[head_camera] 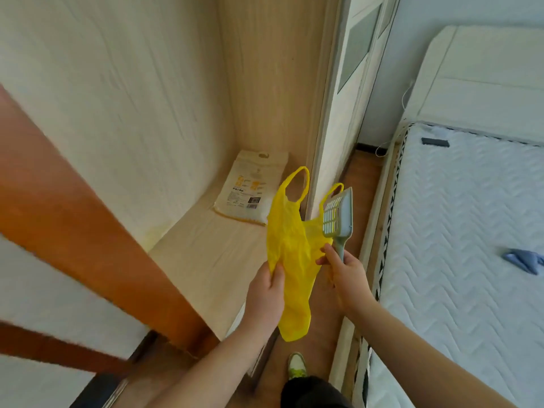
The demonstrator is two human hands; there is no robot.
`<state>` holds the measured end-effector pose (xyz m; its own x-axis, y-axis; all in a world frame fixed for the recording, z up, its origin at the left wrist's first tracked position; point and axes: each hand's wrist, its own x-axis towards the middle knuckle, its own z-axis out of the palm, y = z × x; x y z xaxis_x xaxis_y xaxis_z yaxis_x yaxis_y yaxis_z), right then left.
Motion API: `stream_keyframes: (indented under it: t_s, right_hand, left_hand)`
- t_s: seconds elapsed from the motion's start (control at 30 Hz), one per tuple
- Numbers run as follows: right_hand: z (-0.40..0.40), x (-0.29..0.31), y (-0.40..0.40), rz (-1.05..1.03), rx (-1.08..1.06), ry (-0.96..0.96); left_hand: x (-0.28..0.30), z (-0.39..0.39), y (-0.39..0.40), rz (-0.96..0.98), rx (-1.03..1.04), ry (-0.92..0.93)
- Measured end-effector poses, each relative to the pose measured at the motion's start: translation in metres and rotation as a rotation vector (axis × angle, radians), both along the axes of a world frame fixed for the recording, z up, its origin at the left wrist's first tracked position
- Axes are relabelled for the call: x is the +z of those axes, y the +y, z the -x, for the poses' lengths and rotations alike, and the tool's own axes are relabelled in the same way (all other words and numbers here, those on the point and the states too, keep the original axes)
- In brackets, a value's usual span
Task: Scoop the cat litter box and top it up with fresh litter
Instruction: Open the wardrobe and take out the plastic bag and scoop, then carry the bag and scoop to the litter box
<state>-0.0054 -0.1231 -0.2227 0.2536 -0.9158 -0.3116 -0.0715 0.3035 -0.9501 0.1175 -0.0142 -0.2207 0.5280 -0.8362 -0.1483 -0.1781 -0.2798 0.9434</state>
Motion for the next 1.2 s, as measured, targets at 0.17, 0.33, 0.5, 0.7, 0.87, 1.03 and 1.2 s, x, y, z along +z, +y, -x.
stream_keyframes:
  t_s: [0.17,0.33,0.5,0.7,0.87,1.03,1.2]
  right_hand:
    - [0.037,0.001,0.065,0.004,-0.112,-0.055]
    - [0.084,0.010,0.126,0.009,-0.205,-0.054]
    - [0.132,0.016,0.170,0.033,-0.230,0.059]
    - [0.203,0.026,0.205,-0.043,-0.419,-0.104]
    - [0.276,0.026,0.248,-0.085,-0.566,-0.164]
    - [0.386,0.023,0.320,-0.110,-0.741,-0.106]
    - [0.504,0.023,0.400,-0.083,-0.914,-0.113]
  left_hand:
    - [0.008,0.016,0.066,0.013,-0.141,0.022]
    - [0.012,0.046,0.110,0.003,-0.231,0.034]
    - [0.024,0.089,0.123,0.027,-0.317,0.050]
    - [0.031,0.155,0.146,0.079,-0.507,0.088]
    - [0.024,0.223,0.164,0.119,-0.725,-0.005]
    - [0.019,0.328,0.190,0.130,-0.877,-0.020]
    - [0.015,0.452,0.233,0.087,-0.922,0.041]
